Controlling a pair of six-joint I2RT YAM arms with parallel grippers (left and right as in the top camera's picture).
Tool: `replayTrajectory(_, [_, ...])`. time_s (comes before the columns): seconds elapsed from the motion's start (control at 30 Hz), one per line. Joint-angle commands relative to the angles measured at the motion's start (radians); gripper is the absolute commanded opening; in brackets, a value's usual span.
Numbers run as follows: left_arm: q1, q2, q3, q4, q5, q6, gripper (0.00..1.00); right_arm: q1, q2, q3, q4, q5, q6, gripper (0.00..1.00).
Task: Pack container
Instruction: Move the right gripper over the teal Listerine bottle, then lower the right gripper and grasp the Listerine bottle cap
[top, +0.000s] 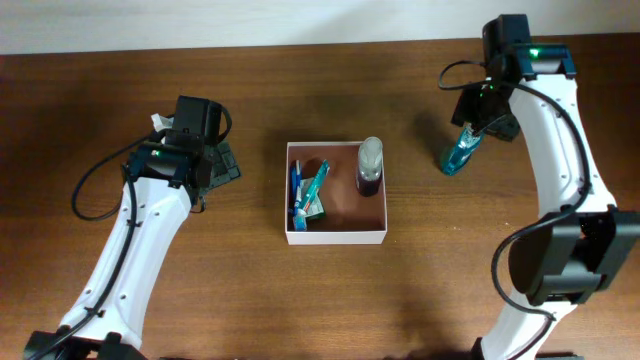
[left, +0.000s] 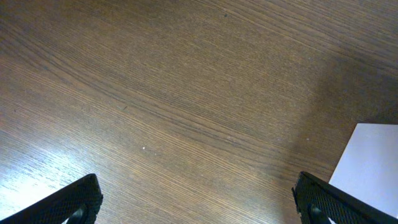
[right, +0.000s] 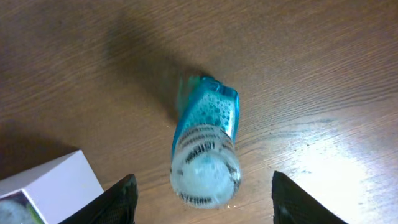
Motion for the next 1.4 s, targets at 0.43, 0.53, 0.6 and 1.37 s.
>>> replayTrajectory(0.43, [0.003,0.007,0.001,0.000,-0.011,0.008,0.99,-0.003,0.025,-0.003,0.043,-0.013,0.034,0.56])
replayTrajectory(0.53, [0.003,0.007,0.001,0.000,-0.011,0.008,0.99,-0.012,0.025,-0.003,0.043,-0.013,0.034,0.56])
replayTrajectory(0.6, [0.003,0.007,0.001,0.000,-0.011,0.008,0.99,-0.028,0.025,-0.005,0.041,-0.016,0.034,0.56])
replayTrajectory(1.37, [0.003,0.007,0.001,0.000,-0.011,0.008,0.99,-0.041,0.026,-0.066,0.061,-0.050,0.029,0.39])
